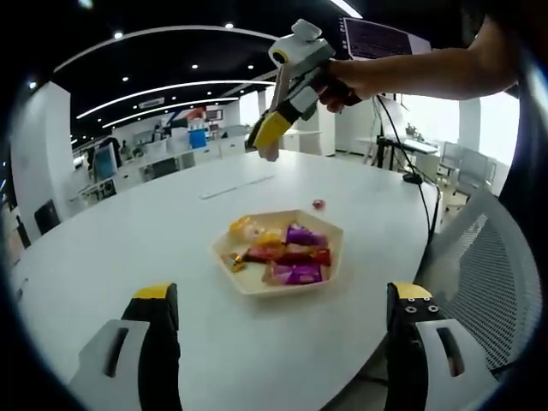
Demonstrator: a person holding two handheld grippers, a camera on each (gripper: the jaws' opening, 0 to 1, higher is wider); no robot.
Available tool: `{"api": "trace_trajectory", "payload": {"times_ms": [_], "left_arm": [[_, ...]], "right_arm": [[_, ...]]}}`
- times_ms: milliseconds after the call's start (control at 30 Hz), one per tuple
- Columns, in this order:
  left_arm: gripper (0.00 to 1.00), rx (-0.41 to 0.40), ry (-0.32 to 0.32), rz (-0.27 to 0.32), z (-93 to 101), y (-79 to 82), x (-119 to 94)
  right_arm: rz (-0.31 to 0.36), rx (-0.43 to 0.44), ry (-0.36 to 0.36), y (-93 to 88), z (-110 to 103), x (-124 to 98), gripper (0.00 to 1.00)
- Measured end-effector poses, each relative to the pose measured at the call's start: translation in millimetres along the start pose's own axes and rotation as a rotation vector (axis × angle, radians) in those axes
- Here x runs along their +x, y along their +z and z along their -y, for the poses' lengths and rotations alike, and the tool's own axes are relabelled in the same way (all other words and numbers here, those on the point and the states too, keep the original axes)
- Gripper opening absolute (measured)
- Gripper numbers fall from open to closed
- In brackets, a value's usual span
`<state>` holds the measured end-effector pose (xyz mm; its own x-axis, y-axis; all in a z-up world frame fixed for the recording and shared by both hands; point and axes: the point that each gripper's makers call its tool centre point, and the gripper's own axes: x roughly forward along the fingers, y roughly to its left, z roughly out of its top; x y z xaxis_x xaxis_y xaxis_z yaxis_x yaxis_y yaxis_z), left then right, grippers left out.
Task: Place the target food into the container with the food tongs after gripping and lifting it, then release it inside without dropping or visibly crushing the food.
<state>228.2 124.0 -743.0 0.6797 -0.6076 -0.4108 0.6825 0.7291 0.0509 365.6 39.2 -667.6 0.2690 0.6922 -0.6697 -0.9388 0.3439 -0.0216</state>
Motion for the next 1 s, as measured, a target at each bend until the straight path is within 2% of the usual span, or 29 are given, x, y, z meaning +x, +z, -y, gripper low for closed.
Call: {"api": "trace_trajectory", "payload": {"times_ms": [200, 267, 500, 1000], "left_arm": [[0.99, 0.016, 0.01, 0.006, -2.0, 0.9, -0.3], [0.99, 0.009, 0.011, 0.008, -2.5, 1.2, -0.6], [0.99, 0.017, 0.011, 0.007, -2.3, 1.0, -0.6], [0.99, 0.009, -0.006, -0.002, 1.4, -1.2, 0.8]], "right_arm": [[0.006, -0.049, -0.009, -8.9, 9.6, -11.2, 0.28], [0.03, -0.118, 0.001, -9.6, 11.5, -14.4, 0.28], [0.02, -0.14, -0.026, -25.6, 26.2, -28.0, 0.29], [0.009, -0.155, -0.033, -52.4, 41.1, -50.2, 0.29]]}}
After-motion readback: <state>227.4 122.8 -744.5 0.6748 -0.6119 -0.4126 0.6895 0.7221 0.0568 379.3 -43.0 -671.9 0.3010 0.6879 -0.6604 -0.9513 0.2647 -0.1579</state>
